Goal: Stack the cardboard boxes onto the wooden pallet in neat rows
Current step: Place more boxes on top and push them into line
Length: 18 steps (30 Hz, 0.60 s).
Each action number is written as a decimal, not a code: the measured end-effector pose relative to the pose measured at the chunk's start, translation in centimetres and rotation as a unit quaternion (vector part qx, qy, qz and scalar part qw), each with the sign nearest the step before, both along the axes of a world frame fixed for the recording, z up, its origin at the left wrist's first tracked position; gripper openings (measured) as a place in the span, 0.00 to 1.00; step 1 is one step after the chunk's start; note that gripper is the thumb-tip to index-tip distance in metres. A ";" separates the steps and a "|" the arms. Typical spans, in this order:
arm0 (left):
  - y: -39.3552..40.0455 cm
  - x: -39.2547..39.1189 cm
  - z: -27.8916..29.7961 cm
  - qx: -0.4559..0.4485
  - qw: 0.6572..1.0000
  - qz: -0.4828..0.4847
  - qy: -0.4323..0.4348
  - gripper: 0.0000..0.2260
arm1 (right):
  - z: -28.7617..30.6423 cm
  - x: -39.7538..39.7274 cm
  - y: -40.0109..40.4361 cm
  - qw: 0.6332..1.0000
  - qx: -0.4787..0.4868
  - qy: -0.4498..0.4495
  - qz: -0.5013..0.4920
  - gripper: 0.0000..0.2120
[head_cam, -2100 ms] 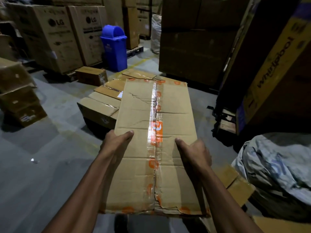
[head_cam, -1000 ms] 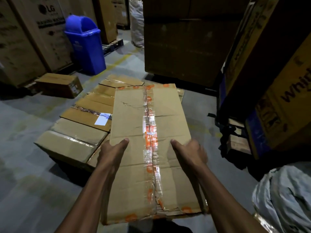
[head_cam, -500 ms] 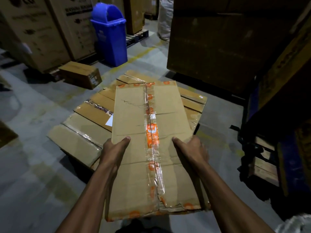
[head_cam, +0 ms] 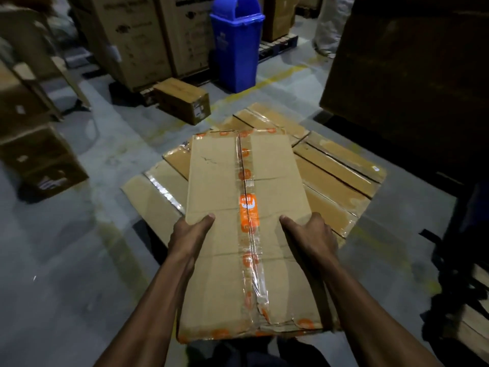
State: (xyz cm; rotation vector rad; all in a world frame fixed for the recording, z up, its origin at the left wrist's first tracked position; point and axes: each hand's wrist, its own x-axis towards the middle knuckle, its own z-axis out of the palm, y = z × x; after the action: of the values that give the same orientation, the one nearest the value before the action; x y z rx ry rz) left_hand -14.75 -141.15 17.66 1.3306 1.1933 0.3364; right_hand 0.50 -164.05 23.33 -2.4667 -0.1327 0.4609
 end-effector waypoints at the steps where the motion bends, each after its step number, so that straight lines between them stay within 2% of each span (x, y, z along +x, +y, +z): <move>1: -0.2 -0.1 -0.1 0.000 1.000 0.017 -0.002 0.32 | -0.3 0.6 0.5 1.000 -0.005 -0.001 0.016 0.35; 8: -4.7 -0.4 -2.2 -0.010 0.986 0.166 0.006 0.26 | -2.8 5.0 2.3 0.991 -0.034 -0.003 0.128 0.36; 14: -9.6 -1.2 -3.9 -0.034 0.965 0.255 0.061 0.32 | -5.4 7.5 2.8 0.968 -0.076 0.028 0.237 0.38; 18: -11.9 -2.1 -5.5 -0.052 0.954 0.281 0.092 0.38 | -7.5 7.3 2.8 0.957 -0.088 0.048 0.272 0.38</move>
State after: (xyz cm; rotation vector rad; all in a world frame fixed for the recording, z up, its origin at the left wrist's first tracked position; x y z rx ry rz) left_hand -16.83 -153.10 12.13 0.9243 1.7226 0.5542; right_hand 7.78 -161.20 15.85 -2.5556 -0.7718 0.8544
